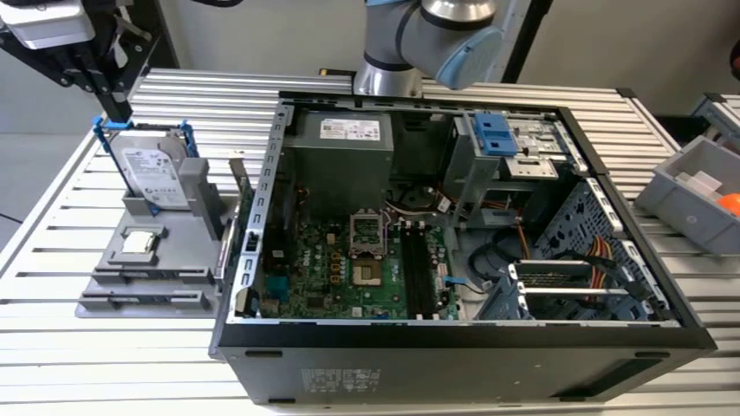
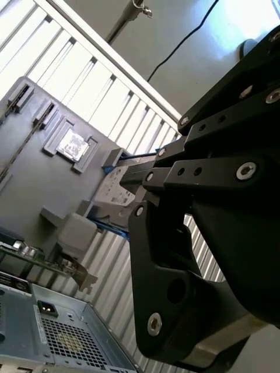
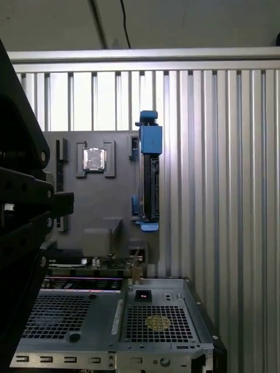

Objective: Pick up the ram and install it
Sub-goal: 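Reach for the ram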

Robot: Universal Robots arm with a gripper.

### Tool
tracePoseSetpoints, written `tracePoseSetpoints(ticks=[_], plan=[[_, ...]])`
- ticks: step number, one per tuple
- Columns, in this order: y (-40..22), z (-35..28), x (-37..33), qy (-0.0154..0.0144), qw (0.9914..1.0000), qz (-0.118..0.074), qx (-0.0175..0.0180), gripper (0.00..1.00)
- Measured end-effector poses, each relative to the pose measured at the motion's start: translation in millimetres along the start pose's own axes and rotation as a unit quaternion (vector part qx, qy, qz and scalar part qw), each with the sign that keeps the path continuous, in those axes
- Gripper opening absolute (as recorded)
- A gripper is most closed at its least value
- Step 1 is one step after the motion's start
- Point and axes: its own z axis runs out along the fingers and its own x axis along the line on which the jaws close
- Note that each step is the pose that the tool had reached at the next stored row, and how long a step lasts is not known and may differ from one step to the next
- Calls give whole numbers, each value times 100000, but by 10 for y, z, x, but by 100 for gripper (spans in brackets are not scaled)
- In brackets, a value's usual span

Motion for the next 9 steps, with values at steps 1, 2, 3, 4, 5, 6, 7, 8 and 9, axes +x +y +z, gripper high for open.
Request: tracePoseSetpoints(ticks=[1,2,3,4,5,6,7,8,9], plan=[[-16,-1,3,1,100000,0,1,0],[-30,-1,7,0,100000,0,0,0],[-44,-1,10,-3,100000,1,-2,0],[-59,-2,13,-1,100000,-1,-1,0],[-73,-2,16,-1,100000,0,0,0],[-88,-3,18,-2,100000,2,0,0],[-104,-4,18,-2,100000,2,0,0],[-119,-4,19,0,100000,8,2,0],[-134,-5,19,1,100000,2,-1,0]])
